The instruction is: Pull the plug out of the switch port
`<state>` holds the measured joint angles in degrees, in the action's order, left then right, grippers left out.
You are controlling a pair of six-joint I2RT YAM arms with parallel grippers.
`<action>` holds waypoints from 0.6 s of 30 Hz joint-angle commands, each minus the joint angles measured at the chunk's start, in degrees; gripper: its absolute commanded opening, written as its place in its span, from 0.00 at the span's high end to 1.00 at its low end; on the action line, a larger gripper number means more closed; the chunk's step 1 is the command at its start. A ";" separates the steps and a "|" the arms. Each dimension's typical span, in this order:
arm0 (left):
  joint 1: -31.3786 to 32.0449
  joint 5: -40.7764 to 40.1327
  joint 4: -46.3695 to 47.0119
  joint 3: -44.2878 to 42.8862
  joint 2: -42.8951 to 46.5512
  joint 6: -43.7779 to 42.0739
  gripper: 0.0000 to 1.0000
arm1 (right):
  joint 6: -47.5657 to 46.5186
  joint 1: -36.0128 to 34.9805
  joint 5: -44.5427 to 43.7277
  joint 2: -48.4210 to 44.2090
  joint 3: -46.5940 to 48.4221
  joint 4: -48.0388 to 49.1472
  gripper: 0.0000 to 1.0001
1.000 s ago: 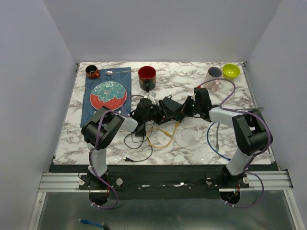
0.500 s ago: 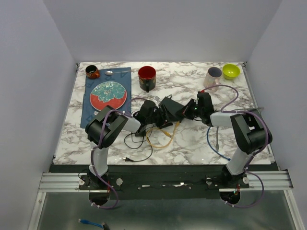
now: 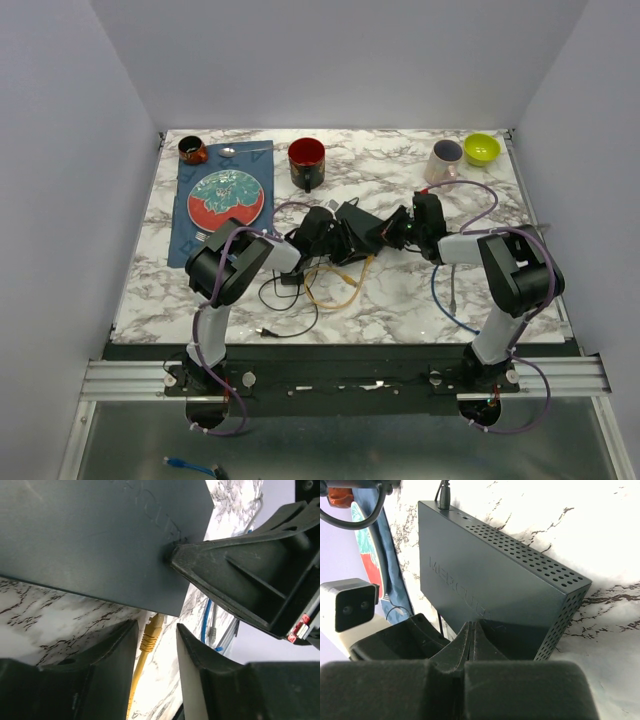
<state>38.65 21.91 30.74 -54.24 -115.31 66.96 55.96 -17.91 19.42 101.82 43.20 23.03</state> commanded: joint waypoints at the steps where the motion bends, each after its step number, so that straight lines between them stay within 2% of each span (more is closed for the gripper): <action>1: 0.54 -2.40 -2.61 -0.60 -1.06 0.36 0.53 | -1.21 0.33 -1.58 2.33 -1.89 -4.48 0.99; 6: 0.90 -3.54 -5.42 -1.92 -1.23 0.54 0.54 | -1.38 0.33 -1.67 2.33 -1.80 -4.66 0.99; 18: 1.42 -2.49 -4.90 -3.59 -2.38 2.21 0.58 | -1.65 0.33 -1.67 2.33 -1.54 -5.01 0.99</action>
<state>39.77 19.86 26.74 -56.80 -116.01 68.31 55.94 -17.89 19.42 101.84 43.20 23.05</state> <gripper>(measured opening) 0.424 0.012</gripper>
